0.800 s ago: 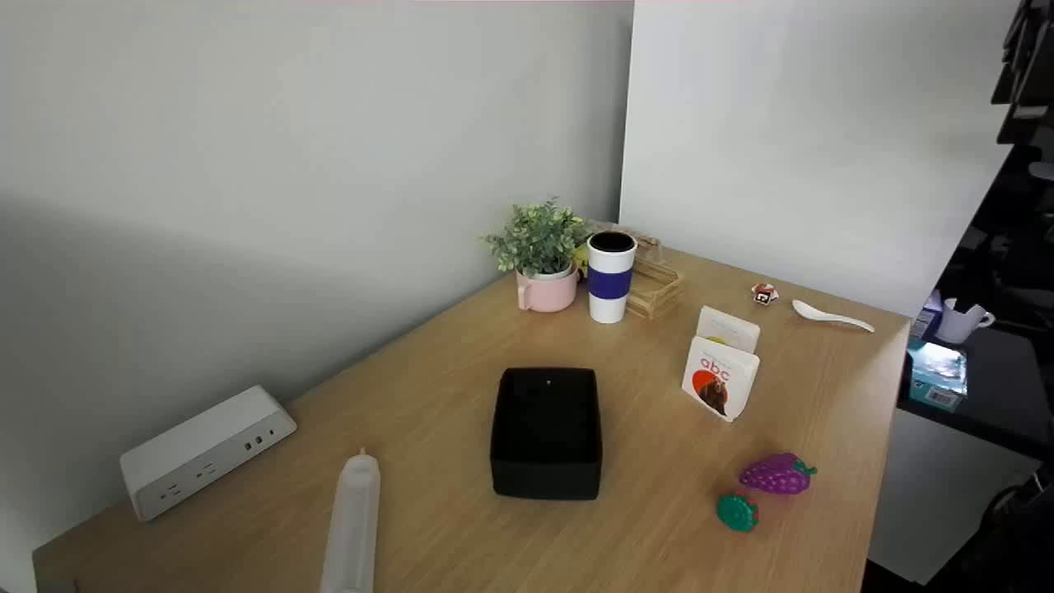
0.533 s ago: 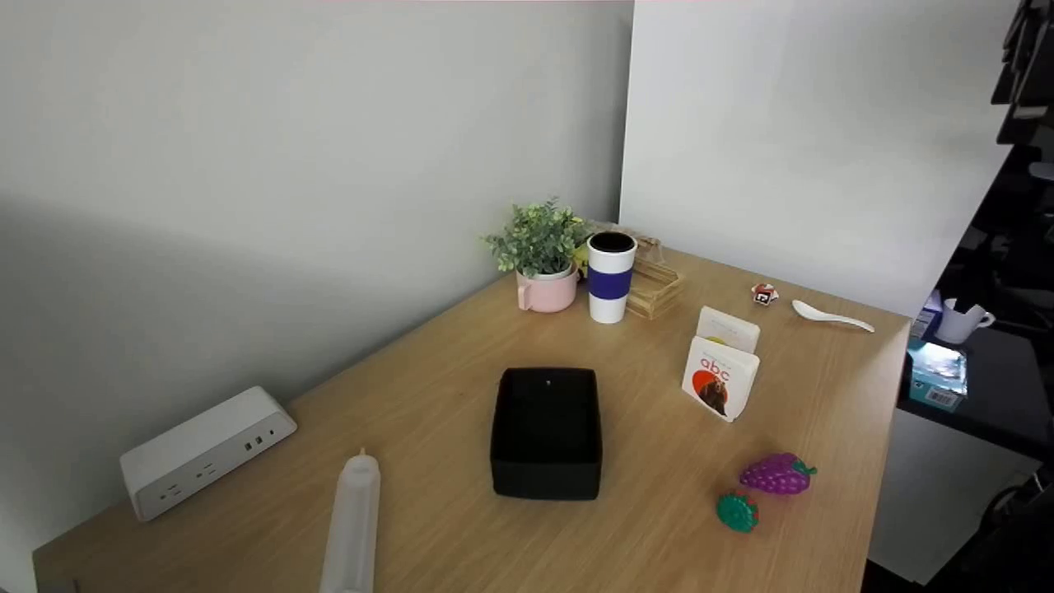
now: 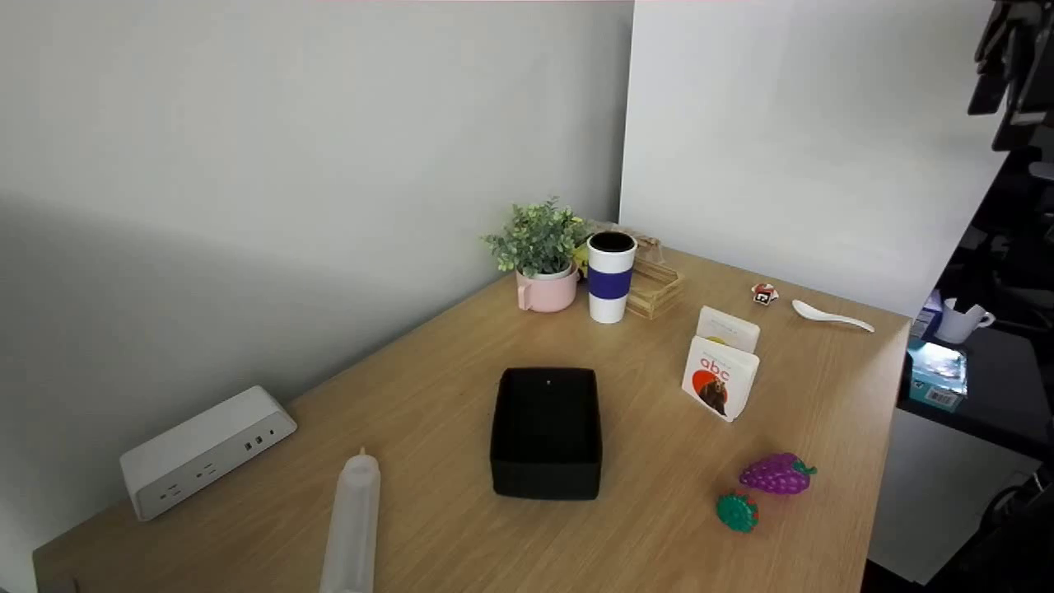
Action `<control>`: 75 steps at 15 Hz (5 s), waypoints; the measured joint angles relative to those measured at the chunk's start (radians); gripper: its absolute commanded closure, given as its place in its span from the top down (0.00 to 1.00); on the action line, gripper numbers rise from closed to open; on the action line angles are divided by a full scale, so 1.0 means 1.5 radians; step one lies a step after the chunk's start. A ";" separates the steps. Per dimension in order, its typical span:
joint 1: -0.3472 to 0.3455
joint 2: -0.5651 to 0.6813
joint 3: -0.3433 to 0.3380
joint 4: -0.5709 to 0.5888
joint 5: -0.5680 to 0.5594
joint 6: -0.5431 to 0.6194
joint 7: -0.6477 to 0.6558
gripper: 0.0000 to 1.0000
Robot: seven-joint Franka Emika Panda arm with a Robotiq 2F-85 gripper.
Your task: Put the green and the purple objects in the black bowl
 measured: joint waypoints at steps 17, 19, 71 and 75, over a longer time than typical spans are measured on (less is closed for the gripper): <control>0.029 0.405 0.014 0.236 0.231 0.061 -0.397 1.00; 0.027 0.397 0.014 0.235 0.231 0.061 -0.397 1.00; 0.024 0.632 0.115 0.172 0.241 0.194 -0.476 1.00; 0.024 0.634 0.115 0.188 0.239 0.174 -0.472 1.00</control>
